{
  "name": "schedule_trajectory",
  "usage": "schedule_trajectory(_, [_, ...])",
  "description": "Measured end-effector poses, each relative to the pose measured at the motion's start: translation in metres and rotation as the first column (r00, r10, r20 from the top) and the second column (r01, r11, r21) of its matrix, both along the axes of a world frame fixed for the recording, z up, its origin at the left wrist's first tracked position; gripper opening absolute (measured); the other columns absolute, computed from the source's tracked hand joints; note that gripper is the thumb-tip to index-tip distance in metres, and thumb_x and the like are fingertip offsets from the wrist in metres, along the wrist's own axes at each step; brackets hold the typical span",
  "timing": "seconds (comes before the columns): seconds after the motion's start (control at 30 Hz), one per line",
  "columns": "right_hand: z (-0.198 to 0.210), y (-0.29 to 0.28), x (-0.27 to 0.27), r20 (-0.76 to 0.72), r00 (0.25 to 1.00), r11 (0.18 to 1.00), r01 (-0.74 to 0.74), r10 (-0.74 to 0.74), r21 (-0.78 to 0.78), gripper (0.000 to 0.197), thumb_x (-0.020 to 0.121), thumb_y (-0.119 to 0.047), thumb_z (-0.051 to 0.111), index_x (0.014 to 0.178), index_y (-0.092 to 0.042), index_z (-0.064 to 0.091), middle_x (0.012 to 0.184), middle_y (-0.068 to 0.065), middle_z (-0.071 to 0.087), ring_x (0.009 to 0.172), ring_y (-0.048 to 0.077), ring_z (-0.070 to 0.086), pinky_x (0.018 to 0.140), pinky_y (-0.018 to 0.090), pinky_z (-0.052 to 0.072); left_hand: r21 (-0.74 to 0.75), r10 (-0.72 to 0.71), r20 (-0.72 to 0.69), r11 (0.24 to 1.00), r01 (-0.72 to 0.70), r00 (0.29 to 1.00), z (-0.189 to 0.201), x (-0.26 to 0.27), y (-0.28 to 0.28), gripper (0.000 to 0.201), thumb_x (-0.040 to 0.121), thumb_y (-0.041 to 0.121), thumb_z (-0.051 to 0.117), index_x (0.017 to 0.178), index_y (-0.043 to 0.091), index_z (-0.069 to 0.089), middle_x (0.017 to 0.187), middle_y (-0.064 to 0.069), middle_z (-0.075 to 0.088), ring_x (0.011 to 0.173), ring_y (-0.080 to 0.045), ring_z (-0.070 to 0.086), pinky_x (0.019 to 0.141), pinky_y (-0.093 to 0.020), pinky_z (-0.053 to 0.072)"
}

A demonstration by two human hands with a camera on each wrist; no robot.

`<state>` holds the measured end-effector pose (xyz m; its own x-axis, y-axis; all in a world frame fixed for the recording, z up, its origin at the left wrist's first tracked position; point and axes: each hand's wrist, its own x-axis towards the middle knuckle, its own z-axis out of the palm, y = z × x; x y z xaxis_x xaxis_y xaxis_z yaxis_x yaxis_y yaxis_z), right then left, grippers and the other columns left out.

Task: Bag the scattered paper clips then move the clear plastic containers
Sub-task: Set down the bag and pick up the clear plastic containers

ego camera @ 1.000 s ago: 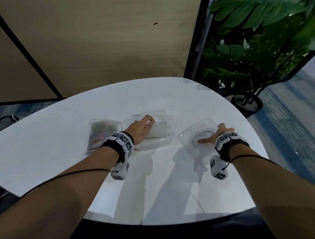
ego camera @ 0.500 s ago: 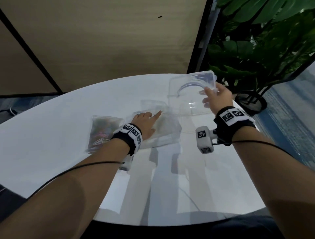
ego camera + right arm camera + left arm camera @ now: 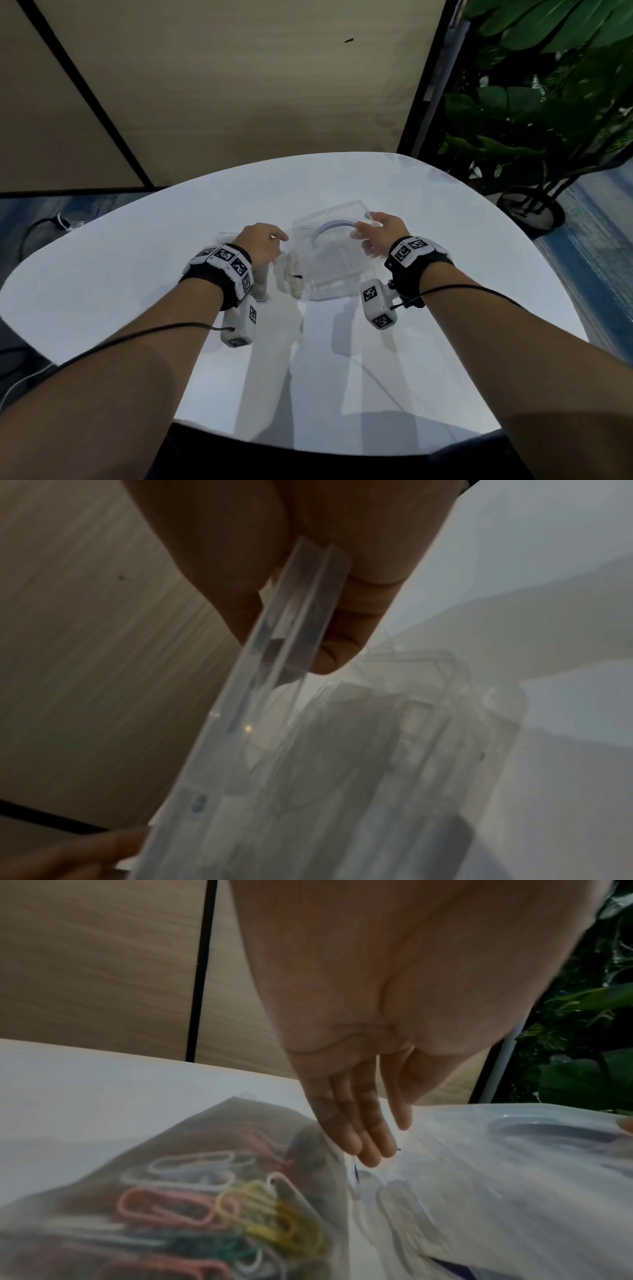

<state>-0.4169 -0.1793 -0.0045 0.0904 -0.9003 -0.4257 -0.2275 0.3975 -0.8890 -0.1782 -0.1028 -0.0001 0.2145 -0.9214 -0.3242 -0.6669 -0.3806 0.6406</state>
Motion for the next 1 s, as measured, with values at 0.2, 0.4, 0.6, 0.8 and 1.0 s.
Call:
schedule_trajectory(0.2, [-0.013, 0.001, -0.003, -0.311, 0.950, 0.997, -0.037, 0.015, -0.065, 0.048, 0.084, -0.030, 0.072, 0.127, -0.013, 0.059, 0.094, 0.012, 0.074, 0.058, 0.021, 0.064, 0.067, 0.037, 0.060, 0.062, -0.026, -0.094, 0.998, 0.032, 0.995, 0.001, -0.015, 0.002, 0.033, 0.101, 0.028, 0.057, 0.120, 0.004, 0.068, 0.100, -0.013, 0.076, 0.084, -0.023, 0.069, 0.089, -0.039, 0.059])
schedule_trajectory(0.4, [0.005, 0.002, -0.008, -0.870, 0.486, 0.920, -0.372, 0.082, -0.121, 0.051, 0.082, -0.056, 0.065, 0.107, -0.013, 0.072, 0.108, 0.007, 0.068, 0.094, 0.026, 0.066, 0.075, 0.032, 0.055, 0.142, -0.043, -0.031, 0.989, 0.046, 0.999, -0.007, -0.025, 0.003, 0.070, 0.087, 0.037, 0.074, 0.146, 0.009, 0.047, 0.103, -0.013, 0.076, 0.092, -0.028, 0.075, 0.079, -0.038, 0.061])
schedule_trajectory(0.6, [-0.001, 0.003, -0.021, -0.619, 0.769, 0.981, -0.195, 0.157, 0.007, 0.033, 0.084, -0.015, 0.067, 0.117, -0.023, 0.068, 0.108, 0.013, 0.071, 0.087, 0.029, 0.072, 0.074, 0.040, 0.062, 0.154, 0.118, -0.076, 0.983, -0.105, 0.990, 0.001, -0.039, 0.006, 0.032, 0.087, 0.019, 0.074, 0.114, 0.004, 0.063, 0.102, -0.018, 0.077, 0.089, -0.026, 0.077, 0.093, -0.038, 0.058])
schedule_trajectory(0.8, [-0.003, 0.022, -0.042, -0.511, 0.834, 0.971, -0.110, 0.207, 0.213, 0.021, 0.075, -0.017, 0.079, 0.091, -0.005, 0.072, 0.072, 0.011, 0.076, 0.067, 0.023, 0.075, 0.078, 0.042, 0.061, 0.246, 0.182, -0.051, 0.955, -0.165, 0.982, 0.011, -0.044, 0.030, 0.021, 0.076, 0.014, 0.085, 0.084, -0.002, 0.075, 0.080, -0.017, 0.079, 0.069, -0.025, 0.074, 0.080, -0.042, 0.064])
schedule_trajectory(1.0, [0.008, 0.063, -0.038, -0.548, 0.827, 0.982, -0.023, 0.125, 0.189, 0.015, 0.074, -0.017, 0.081, 0.079, -0.005, 0.075, 0.065, 0.010, 0.074, 0.064, 0.023, 0.075, 0.075, 0.040, 0.062, 0.139, 0.182, 0.049, 0.972, -0.187, 0.982, 0.005, -0.055, 0.051, 0.026, 0.071, 0.019, 0.074, 0.092, 0.003, 0.076, 0.089, -0.013, 0.078, 0.081, -0.026, 0.077, 0.076, -0.040, 0.064])
